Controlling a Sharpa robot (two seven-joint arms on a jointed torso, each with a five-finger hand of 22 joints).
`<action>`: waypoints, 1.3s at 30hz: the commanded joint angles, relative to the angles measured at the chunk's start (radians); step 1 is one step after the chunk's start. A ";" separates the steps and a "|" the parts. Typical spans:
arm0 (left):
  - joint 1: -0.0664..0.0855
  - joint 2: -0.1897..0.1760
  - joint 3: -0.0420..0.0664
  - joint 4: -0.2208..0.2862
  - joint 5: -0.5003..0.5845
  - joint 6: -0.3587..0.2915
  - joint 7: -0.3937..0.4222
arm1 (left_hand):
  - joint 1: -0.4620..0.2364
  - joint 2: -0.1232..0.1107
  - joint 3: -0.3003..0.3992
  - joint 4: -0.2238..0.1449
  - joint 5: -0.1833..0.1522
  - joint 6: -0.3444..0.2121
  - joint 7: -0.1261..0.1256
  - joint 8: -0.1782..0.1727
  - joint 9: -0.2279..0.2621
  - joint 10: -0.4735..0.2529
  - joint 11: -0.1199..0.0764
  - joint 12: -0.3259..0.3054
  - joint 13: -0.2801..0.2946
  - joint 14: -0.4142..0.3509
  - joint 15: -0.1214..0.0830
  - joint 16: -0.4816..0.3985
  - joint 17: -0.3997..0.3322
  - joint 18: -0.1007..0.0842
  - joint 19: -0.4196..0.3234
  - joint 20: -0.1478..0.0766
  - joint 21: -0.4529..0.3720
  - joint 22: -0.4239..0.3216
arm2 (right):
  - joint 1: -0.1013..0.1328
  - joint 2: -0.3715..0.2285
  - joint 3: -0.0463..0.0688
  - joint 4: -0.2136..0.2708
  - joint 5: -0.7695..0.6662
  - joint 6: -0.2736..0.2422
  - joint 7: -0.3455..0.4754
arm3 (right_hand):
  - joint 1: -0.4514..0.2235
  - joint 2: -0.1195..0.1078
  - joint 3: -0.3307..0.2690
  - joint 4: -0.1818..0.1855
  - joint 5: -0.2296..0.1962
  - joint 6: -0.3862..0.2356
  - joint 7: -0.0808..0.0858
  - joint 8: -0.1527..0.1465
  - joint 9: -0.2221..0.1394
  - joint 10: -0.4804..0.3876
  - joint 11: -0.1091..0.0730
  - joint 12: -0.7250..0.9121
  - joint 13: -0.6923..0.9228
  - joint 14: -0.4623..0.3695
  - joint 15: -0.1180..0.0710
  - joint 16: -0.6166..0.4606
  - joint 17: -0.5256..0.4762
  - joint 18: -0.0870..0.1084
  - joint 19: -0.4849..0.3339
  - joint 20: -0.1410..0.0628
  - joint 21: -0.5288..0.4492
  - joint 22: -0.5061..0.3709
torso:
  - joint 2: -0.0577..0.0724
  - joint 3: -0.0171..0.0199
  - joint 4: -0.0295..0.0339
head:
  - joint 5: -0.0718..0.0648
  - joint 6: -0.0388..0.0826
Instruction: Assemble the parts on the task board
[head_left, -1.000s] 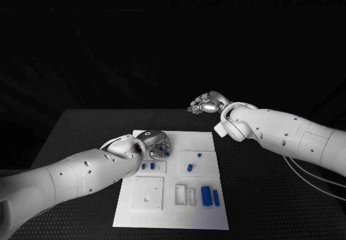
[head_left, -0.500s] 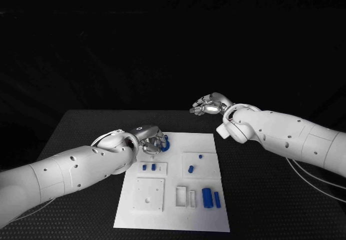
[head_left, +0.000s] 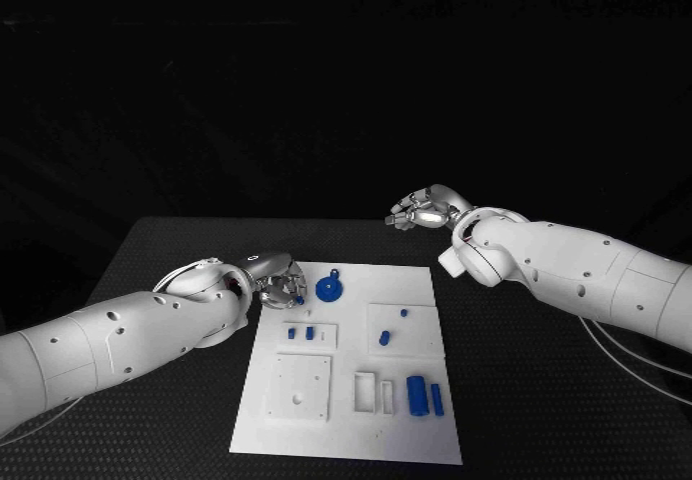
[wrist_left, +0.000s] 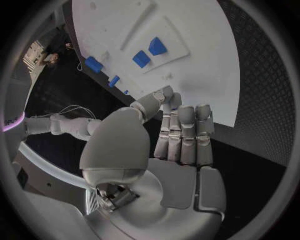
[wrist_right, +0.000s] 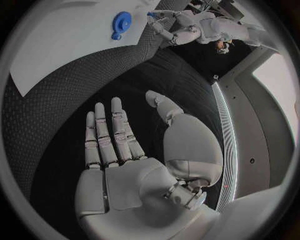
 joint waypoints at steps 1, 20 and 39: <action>0.001 0.000 -0.001 0.001 -0.026 0.031 -0.008 | -0.007 0.006 0.001 -0.004 0.004 0.010 0.003 0.004 0.001 0.007 -0.002 0.003 -0.001 0.008 -0.002 0.004 0.001 0.015 0.005 -0.040 0.005 0.014 | 0.000 0.000 0.001 0.001 -0.001 0.011 0.007 | -0.004 0.003 -0.003 0.002 0.003 0.008 0.004 0.005 -0.002 -0.089 0.050 0.006 -0.001 -0.006 0.002 0.004 -0.001 -0.003 0.000 0.002 -0.005 0.001 | 0.001 0.0001 -0.0022 | 0.006 -0.002; -0.006 0.025 -0.018 -0.020 -0.054 0.035 -0.011 | -0.008 0.007 0.001 -0.004 0.003 0.010 0.003 0.004 0.000 0.009 -0.002 0.002 -0.002 0.008 -0.003 0.005 0.002 0.015 0.005 -0.041 0.005 0.014 | 0.000 0.005 0.001 -0.002 -0.001 0.012 0.007 | -0.003 0.004 -0.003 0.002 0.003 0.008 0.004 0.006 -0.002 -0.089 0.050 0.007 -0.003 -0.006 0.002 0.004 -0.002 -0.003 0.000 0.002 -0.007 0.002 | 0.003 0.0011 -0.0068 | 0.004 -0.011; -0.007 0.030 -0.018 -0.013 -0.054 0.039 -0.014 | -0.009 0.009 0.001 -0.004 0.003 0.010 0.003 0.003 -0.001 0.010 -0.002 0.001 -0.003 0.009 -0.003 0.005 0.003 0.014 0.005 -0.042 0.006 0.015 | -0.001 0.005 0.001 -0.003 -0.001 0.011 0.007 | -0.003 0.004 -0.003 0.002 0.003 0.008 0.004 0.006 -0.003 -0.089 0.050 0.007 -0.004 -0.006 0.002 0.005 -0.003 -0.003 0.000 0.002 -0.009 0.003 | 0.001 0.0032 -0.0053 | 0.002 -0.015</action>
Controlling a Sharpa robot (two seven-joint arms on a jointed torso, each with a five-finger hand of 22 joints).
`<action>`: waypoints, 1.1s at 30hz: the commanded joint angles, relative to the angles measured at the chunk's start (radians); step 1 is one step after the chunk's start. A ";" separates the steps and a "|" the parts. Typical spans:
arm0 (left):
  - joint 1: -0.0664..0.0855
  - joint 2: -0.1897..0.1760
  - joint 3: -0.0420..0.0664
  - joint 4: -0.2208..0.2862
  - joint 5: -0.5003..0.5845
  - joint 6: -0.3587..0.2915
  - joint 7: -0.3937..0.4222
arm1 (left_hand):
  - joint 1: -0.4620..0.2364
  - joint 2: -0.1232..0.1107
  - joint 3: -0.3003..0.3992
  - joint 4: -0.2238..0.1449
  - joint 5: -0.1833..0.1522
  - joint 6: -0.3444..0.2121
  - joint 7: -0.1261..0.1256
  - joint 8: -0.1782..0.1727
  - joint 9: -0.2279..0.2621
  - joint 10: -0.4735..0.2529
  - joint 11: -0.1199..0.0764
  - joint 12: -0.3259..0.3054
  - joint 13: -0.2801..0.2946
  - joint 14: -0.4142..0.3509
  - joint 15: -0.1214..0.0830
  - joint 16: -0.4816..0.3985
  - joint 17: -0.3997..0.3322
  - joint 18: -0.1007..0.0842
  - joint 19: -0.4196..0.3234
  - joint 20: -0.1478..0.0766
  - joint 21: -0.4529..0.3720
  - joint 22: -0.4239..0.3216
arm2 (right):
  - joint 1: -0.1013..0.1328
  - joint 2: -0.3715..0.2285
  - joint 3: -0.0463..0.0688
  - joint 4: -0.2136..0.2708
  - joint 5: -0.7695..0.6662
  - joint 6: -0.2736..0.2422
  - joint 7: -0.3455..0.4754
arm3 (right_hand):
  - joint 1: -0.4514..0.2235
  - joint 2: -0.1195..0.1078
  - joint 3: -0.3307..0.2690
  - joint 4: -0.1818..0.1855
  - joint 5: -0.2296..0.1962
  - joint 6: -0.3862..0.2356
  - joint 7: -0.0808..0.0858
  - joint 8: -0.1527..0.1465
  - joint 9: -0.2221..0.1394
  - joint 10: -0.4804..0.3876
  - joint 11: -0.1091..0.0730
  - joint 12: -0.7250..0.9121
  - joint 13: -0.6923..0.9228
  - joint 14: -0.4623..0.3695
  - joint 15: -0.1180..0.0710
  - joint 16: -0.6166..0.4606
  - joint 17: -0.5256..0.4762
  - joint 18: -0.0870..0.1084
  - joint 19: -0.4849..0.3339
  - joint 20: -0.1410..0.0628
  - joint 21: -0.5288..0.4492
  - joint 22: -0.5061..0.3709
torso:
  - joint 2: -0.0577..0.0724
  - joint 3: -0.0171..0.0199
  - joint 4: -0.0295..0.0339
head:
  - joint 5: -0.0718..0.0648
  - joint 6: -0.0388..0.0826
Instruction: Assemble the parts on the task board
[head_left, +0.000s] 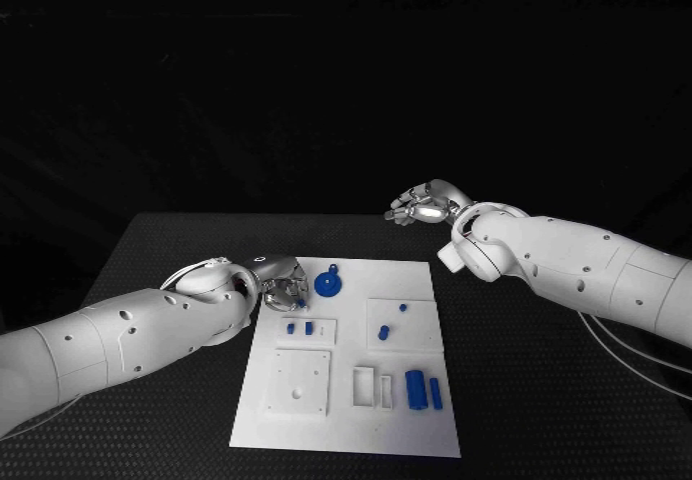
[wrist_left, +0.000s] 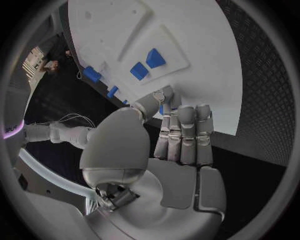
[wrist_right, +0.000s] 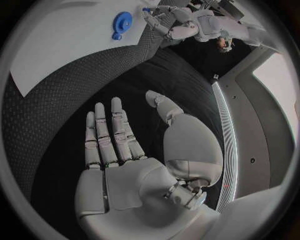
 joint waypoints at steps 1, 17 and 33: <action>-0.001 0.002 0.000 0.008 -0.003 0.011 0.004 | -0.007 0.007 0.004 -0.001 0.003 0.008 0.004 0.003 0.001 0.007 0.001 0.001 -0.001 0.004 -0.001 0.005 0.001 0.013 0.006 -0.042 0.006 0.016 | 0.000 0.000 0.000 0.000 -0.001 0.011 0.008 | -0.003 0.004 -0.003 0.002 0.003 0.009 0.002 0.006 -0.002 -0.089 0.050 0.003 -0.001 -0.006 0.002 0.005 -0.001 -0.003 0.000 0.002 -0.005 0.002 | 0.000 0.0008 -0.0009 | 0.001 -0.001; -0.001 -0.011 0.001 0.016 -0.003 -0.012 -0.003 | -0.006 0.008 0.005 -0.003 0.003 0.009 0.003 0.004 0.000 0.009 0.001 0.000 -0.002 0.006 -0.001 0.006 0.002 0.013 0.007 -0.044 0.007 0.016 | -0.001 -0.001 0.000 0.000 -0.001 0.011 0.008 | -0.003 0.004 -0.003 0.002 0.003 0.009 0.002 0.006 -0.002 -0.089 0.050 0.004 -0.003 -0.007 0.002 0.005 -0.002 -0.003 0.001 0.002 -0.007 0.003 | 0.000 -0.0002 -0.0004 | -0.001 0.003; -0.001 -0.016 0.001 0.031 0.006 -0.026 -0.003 | -0.006 0.008 0.005 -0.004 0.003 0.011 0.002 0.005 0.000 0.011 0.000 0.000 -0.002 0.008 -0.002 0.008 0.003 0.013 0.009 -0.045 0.008 0.016 | -0.002 0.000 0.000 0.000 -0.001 0.011 0.008 | -0.002 0.004 -0.003 0.001 0.002 0.010 0.002 0.006 -0.002 -0.089 0.050 0.005 -0.004 -0.007 0.002 0.006 -0.003 -0.002 0.001 0.002 -0.008 0.003 | 0.000 0.0000 -0.0002 | -0.001 0.005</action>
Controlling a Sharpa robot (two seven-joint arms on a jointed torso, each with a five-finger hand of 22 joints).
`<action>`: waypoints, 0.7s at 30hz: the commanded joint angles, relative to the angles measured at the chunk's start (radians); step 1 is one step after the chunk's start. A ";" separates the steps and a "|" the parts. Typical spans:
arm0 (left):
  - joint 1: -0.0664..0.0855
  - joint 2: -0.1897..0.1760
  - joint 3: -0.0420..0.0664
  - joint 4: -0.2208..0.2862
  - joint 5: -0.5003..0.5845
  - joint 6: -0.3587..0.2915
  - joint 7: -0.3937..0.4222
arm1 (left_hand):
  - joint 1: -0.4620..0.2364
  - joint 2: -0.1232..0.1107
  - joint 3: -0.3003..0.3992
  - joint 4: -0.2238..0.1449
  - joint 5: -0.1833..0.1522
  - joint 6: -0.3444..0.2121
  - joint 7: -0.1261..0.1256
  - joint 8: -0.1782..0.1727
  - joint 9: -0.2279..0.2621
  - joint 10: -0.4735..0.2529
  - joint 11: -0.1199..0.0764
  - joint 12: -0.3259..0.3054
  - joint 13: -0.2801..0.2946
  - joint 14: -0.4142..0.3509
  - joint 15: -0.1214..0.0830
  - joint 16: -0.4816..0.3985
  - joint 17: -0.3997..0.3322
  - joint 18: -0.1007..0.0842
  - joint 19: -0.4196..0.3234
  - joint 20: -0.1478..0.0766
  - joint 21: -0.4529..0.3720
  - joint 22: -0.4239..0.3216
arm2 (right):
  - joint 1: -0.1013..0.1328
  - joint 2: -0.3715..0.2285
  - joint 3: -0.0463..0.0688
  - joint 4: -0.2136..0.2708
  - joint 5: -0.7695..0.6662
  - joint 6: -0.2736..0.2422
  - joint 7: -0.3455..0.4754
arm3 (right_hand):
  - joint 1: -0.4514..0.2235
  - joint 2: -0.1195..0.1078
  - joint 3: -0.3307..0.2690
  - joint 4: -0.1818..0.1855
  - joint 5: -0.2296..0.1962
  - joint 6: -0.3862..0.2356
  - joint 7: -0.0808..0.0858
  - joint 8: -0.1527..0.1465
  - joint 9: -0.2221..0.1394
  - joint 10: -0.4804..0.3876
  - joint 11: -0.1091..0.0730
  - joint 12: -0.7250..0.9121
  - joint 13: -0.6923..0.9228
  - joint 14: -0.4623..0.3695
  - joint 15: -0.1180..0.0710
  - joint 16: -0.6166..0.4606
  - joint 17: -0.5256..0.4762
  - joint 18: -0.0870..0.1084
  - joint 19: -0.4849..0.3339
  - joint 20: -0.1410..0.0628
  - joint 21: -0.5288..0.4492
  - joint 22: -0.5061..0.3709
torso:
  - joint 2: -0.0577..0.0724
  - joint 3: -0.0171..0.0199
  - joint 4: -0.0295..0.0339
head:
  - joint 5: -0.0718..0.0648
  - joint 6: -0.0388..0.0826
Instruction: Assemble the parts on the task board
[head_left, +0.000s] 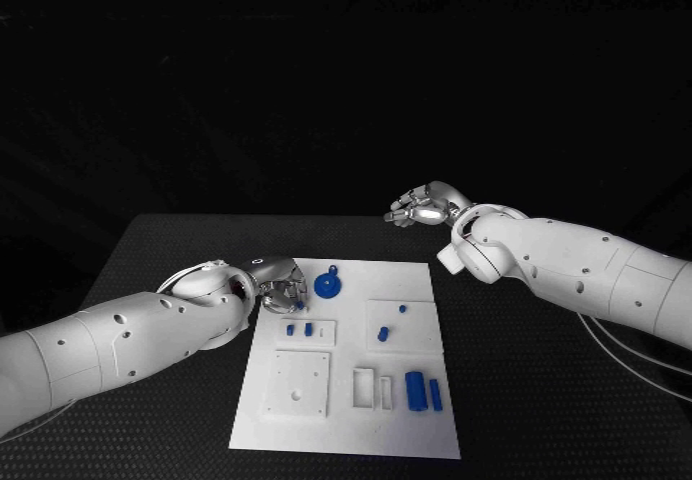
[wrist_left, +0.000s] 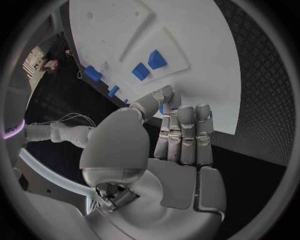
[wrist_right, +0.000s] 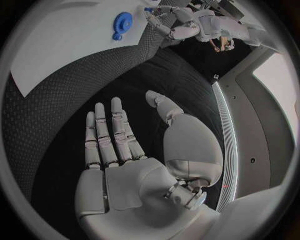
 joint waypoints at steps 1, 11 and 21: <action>0.000 0.002 0.001 0.007 0.006 -0.015 0.005 | 0.001 0.008 0.004 0.000 0.003 0.011 0.002 0.003 0.001 0.004 0.000 0.000 -0.001 0.006 0.000 0.004 0.002 0.014 0.009 -0.045 0.004 0.016 | -0.001 0.001 0.001 0.000 -0.001 0.011 0.008 | -0.002 0.005 -0.003 0.001 0.002 0.008 0.004 0.006 -0.002 -0.089 0.050 0.005 -0.001 -0.007 0.002 0.006 -0.001 -0.002 0.001 0.002 -0.004 0.001 | 0.000 0.0003 -0.0004 | 0.001 0.002; 0.000 0.002 0.001 0.008 0.006 -0.021 0.003 | 0.001 0.009 0.004 0.000 0.004 0.011 0.002 0.004 0.000 0.005 0.000 -0.001 -0.001 0.007 0.000 0.005 0.002 0.014 0.010 -0.045 0.004 0.016 | -0.001 0.001 0.001 0.000 -0.001 0.012 0.008 | -0.002 0.005 -0.003 0.001 0.002 0.008 0.004 0.007 -0.002 -0.089 0.050 0.005 -0.002 -0.007 0.002 0.006 -0.001 -0.002 0.002 0.002 -0.005 0.002 | 0.000 0.0009 -0.0011 | 0.001 0.002; 0.000 0.010 0.000 0.008 0.007 -0.010 0.004 | 0.001 0.009 0.005 0.000 0.004 0.012 0.002 0.004 0.000 0.006 0.000 -0.001 -0.001 0.008 -0.001 0.005 0.002 0.014 0.011 -0.046 0.004 0.016 | -0.001 0.001 0.001 0.000 -0.001 0.011 0.008 | -0.002 0.005 -0.003 0.001 0.002 0.008 0.004 0.007 -0.002 -0.089 0.050 0.005 -0.003 -0.007 0.002 0.006 -0.002 -0.002 0.002 0.002 -0.006 0.003 | 0.001 0.0011 -0.0009 | 0.002 0.002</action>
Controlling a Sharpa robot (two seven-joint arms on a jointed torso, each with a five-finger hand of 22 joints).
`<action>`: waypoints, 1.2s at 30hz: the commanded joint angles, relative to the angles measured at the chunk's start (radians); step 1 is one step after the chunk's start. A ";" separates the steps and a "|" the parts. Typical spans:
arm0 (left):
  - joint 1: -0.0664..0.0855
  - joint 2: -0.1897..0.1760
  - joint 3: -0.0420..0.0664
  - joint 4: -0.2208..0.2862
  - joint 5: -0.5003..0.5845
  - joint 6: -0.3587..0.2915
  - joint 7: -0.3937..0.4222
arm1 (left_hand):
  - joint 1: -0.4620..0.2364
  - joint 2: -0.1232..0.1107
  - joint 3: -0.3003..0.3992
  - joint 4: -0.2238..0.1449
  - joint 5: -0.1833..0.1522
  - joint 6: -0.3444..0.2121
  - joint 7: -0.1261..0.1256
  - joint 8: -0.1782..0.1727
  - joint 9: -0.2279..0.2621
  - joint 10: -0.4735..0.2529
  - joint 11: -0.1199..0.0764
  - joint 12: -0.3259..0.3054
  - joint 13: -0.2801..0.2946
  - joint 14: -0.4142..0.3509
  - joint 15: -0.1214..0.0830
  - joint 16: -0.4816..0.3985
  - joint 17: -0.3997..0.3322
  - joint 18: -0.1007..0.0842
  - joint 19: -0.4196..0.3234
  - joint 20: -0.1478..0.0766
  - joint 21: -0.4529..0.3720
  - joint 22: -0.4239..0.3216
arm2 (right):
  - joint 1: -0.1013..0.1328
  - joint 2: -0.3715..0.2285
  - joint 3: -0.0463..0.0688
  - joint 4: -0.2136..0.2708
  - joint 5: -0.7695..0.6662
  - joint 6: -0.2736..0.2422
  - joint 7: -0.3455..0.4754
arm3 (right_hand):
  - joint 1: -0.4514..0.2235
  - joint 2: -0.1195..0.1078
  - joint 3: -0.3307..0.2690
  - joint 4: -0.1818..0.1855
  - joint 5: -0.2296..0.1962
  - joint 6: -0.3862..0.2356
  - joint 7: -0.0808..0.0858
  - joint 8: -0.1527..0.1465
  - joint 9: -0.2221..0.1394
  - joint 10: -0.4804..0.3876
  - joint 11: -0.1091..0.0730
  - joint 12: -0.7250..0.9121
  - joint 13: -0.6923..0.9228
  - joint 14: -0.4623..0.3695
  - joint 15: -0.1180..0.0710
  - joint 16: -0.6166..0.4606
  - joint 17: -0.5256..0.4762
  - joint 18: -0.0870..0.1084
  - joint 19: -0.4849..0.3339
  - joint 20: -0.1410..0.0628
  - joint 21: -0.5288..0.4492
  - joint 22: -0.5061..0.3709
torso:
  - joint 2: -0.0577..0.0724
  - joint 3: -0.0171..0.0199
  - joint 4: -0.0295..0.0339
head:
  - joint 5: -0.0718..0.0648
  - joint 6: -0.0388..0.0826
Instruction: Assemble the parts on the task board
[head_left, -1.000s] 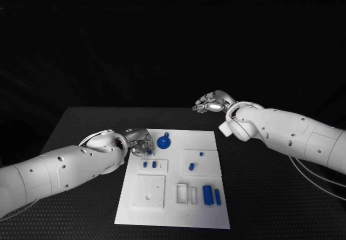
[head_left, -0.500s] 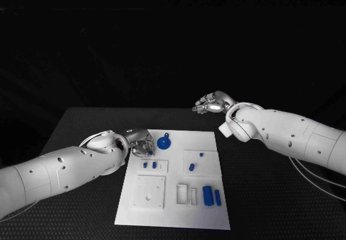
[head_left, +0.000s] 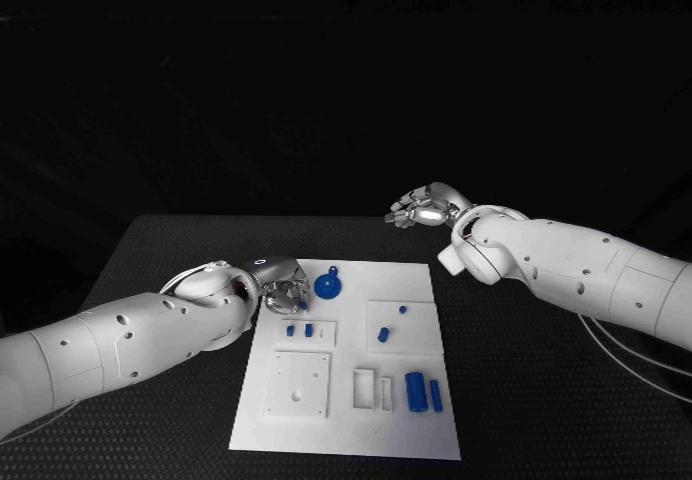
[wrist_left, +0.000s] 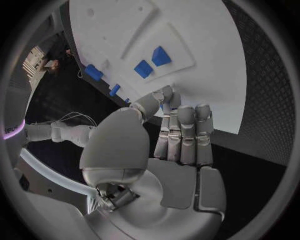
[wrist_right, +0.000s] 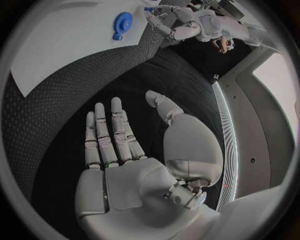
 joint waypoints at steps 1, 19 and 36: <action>0.000 0.007 0.000 0.001 0.005 0.003 0.004 | -0.001 0.010 0.006 0.001 0.004 0.010 0.004 0.005 0.001 0.006 0.000 -0.001 0.001 0.007 0.001 0.005 0.002 0.015 0.004 -0.045 0.004 0.016 | 0.000 0.001 0.000 0.001 -0.001 0.011 0.008 | -0.002 0.005 -0.003 0.001 0.002 0.010 0.002 0.007 -0.001 -0.089 0.050 0.006 -0.001 -0.007 0.002 0.006 -0.001 -0.002 0.002 0.002 -0.006 0.002 | 0.000 0.0000 0.0000 | 0.000 0.000; 0.000 0.012 -0.001 -0.006 0.000 0.046 -0.014 | 0.000 0.012 0.007 0.001 0.004 0.008 0.004 0.004 0.000 0.005 0.000 -0.003 -0.001 0.007 0.001 0.005 0.002 0.015 0.004 -0.046 0.004 0.016 | 0.000 0.000 0.000 0.001 -0.001 0.011 0.008 | -0.003 0.005 -0.003 0.001 0.002 0.010 0.002 0.007 -0.002 -0.089 0.050 0.006 -0.003 -0.007 0.002 0.007 -0.002 -0.002 0.002 0.003 -0.007 0.003 | 0.001 -0.0003 -0.0006 | 0.001 -0.003; 0.000 0.016 -0.001 -0.006 -0.006 0.070 -0.028 | 0.000 0.012 0.008 -0.001 0.005 0.009 0.004 0.004 0.000 0.006 0.000 -0.004 -0.001 0.006 0.001 0.005 0.003 0.015 0.004 -0.046 0.004 0.016 | 0.000 0.000 0.000 0.002 -0.001 0.012 0.007 | -0.002 0.005 -0.003 0.001 0.002 0.010 0.002 0.007 -0.002 -0.089 0.050 0.007 -0.004 -0.007 0.002 0.007 -0.002 -0.002 0.003 0.003 -0.009 0.004 | 0.000 -0.0002 -0.0002 | -0.001 -0.006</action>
